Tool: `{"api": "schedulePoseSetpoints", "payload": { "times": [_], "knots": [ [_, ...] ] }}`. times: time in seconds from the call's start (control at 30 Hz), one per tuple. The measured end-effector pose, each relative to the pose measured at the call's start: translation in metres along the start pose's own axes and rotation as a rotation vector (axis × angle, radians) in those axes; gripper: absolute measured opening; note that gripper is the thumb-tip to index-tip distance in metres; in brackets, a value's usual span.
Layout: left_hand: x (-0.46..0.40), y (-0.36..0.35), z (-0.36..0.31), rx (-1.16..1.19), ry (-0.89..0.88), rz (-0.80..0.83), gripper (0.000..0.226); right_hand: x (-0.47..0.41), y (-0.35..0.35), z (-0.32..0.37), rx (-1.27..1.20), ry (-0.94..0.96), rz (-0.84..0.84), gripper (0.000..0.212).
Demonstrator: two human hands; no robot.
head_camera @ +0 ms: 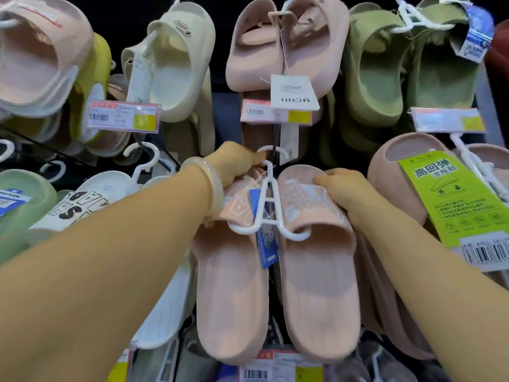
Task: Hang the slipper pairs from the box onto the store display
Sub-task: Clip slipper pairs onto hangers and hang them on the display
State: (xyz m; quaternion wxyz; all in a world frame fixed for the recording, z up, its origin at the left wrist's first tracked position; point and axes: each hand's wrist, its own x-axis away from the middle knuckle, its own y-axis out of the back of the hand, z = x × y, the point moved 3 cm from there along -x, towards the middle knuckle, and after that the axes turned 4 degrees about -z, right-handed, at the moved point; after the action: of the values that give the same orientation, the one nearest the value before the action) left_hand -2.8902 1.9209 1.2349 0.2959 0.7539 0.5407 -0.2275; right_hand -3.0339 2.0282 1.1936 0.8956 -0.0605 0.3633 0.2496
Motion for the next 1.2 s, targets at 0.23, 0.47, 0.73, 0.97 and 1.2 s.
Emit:
{"api": "schedulePoseSetpoints", "payload": {
  "times": [0.23, 0.47, 0.73, 0.97, 1.2],
  "knots": [
    [0.033, 0.011, -0.004, -0.507, -0.260, 0.057, 0.058, 0.010, 0.006, -0.008, 0.036, 0.006, 0.033, 0.078],
    [0.088, 0.029, 0.039, -0.352, -0.379, 0.272, 0.093, 0.062, 0.017, -0.054, -0.357, 0.036, 0.429, 0.135],
    [0.096, 0.032, 0.029, -0.529, -0.396, 0.063, 0.076, 0.067, 0.022, -0.050, -0.286, 0.156, 0.198, 0.103],
    [0.098, 0.030, 0.018, -0.861, -0.416, -0.019, 0.091, 0.063, 0.031, -0.044, -0.043, 0.273, 0.137, 0.108],
    [0.091, 0.010, 0.036, -0.896, -0.422, -0.034, 0.098, 0.050, 0.024, -0.065, 0.158, 0.295, 0.067, 0.102]
  ]
}}
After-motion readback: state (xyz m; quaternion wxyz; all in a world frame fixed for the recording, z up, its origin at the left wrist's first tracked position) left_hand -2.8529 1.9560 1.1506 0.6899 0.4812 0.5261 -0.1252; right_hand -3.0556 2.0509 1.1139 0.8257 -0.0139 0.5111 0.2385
